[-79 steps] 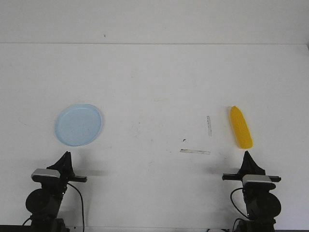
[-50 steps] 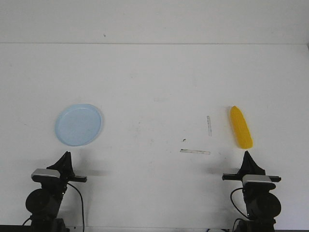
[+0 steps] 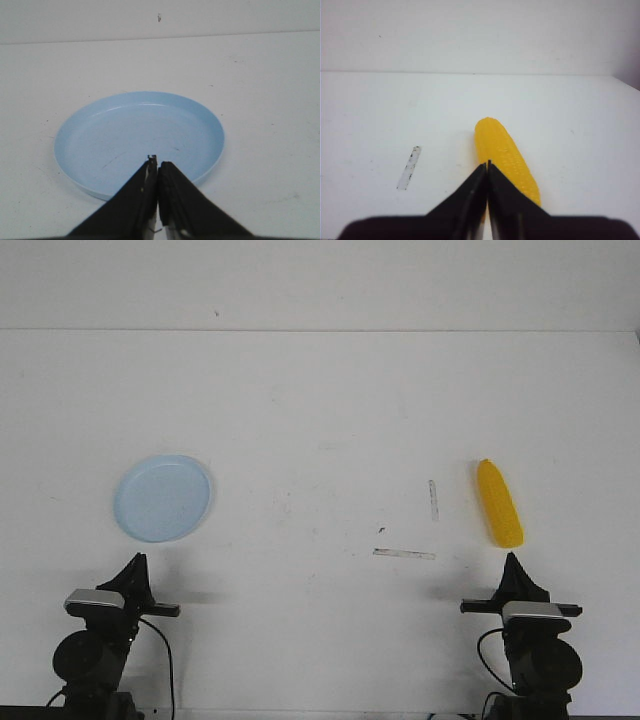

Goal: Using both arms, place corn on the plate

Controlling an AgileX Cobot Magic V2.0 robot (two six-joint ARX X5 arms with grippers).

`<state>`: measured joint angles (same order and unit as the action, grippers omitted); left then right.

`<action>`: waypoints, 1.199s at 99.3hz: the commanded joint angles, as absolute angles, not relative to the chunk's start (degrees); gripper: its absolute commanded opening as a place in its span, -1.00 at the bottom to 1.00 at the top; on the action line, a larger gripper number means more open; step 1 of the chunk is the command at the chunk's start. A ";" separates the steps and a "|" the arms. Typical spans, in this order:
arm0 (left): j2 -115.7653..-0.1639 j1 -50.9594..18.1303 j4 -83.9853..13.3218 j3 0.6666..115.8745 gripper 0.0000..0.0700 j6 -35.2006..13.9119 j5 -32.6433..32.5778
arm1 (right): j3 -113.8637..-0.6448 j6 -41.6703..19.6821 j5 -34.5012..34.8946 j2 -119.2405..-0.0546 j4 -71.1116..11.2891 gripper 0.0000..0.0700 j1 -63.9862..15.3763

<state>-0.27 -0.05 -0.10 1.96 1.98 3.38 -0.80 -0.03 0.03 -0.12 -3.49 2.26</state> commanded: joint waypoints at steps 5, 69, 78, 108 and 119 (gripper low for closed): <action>-0.19 -0.01 1.52 0.80 -1.00 -0.19 4.25 | -0.73 -0.60 0.01 -0.05 -2.59 -0.99 2.22; -18.35 0.01 -0.38 40.60 -0.99 7.79 -0.80 | -0.73 -0.58 0.01 -0.05 -2.59 -0.99 2.22; -25.06 0.05 -7.09 48.97 -0.81 7.94 -4.16 | -0.73 -0.60 0.01 -0.05 -2.59 -0.99 2.22; -40.38 0.56 -19.62 56.71 0.18 6.13 -6.24 | -0.73 -0.62 0.08 -0.05 -2.59 -0.99 2.22; -45.28 2.11 -22.59 56.71 0.28 2.13 -5.89 | -0.73 -0.62 0.05 -0.05 -2.59 -0.99 2.22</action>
